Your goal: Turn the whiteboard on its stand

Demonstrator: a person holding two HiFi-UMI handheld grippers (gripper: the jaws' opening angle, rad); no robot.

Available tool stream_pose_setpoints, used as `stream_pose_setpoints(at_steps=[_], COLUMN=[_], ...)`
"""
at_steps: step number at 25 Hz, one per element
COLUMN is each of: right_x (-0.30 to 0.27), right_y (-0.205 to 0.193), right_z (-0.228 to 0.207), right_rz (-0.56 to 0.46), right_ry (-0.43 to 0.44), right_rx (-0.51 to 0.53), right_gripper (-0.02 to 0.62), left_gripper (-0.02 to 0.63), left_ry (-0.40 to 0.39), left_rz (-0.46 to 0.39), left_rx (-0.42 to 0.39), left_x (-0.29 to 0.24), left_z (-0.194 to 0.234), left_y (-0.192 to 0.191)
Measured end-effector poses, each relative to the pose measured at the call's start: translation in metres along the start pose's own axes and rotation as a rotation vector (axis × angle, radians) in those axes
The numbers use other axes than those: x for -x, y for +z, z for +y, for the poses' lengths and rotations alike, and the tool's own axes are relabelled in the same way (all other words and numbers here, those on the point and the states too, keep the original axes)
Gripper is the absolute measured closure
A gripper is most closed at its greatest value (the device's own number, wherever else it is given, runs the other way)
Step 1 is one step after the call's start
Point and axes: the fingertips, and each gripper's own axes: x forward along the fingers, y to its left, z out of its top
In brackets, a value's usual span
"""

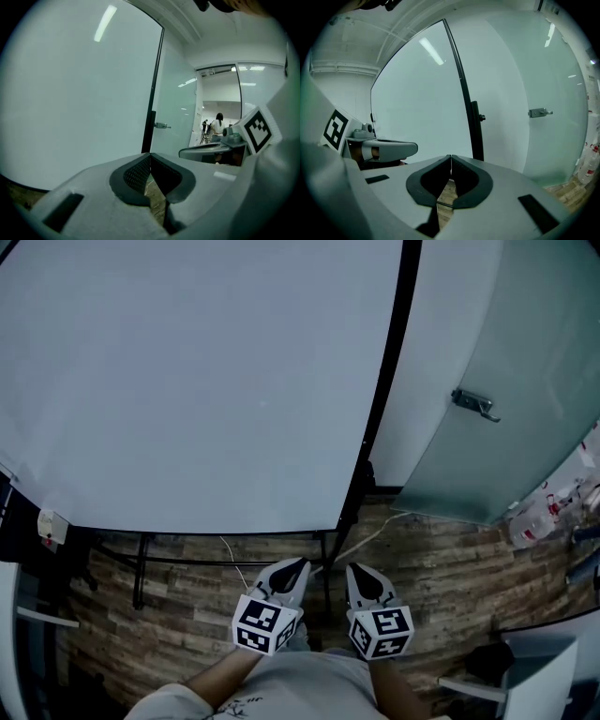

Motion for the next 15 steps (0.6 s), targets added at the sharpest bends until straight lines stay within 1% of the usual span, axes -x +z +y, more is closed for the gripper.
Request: stream_pose_setpoints(at_steps=[3,7,15], right_x=[-0.009,-0.017,-0.034], right_y=[0.006,0.012,0.036], right_z=[-0.004,-0.013,-0.039], right_rz=[-0.003,-0.006,-0.012], right_ry=[-0.013,-0.017,0.014], right_rx=[-0.007,-0.002,0.043], right_gripper=[0.588,0.588,0.588], left_gripper=[0.595,0.595,0.595], left_ry=[-0.009,-0.011,0.029], left_rz=[0.008,-0.004,-0.011], left_rx=[0.001,0.002,0.015], left_x=[-0.009,-0.018,-0.035], left_z=[0.008,0.012,0.011], left_y=[0.003,0.01,0.022])
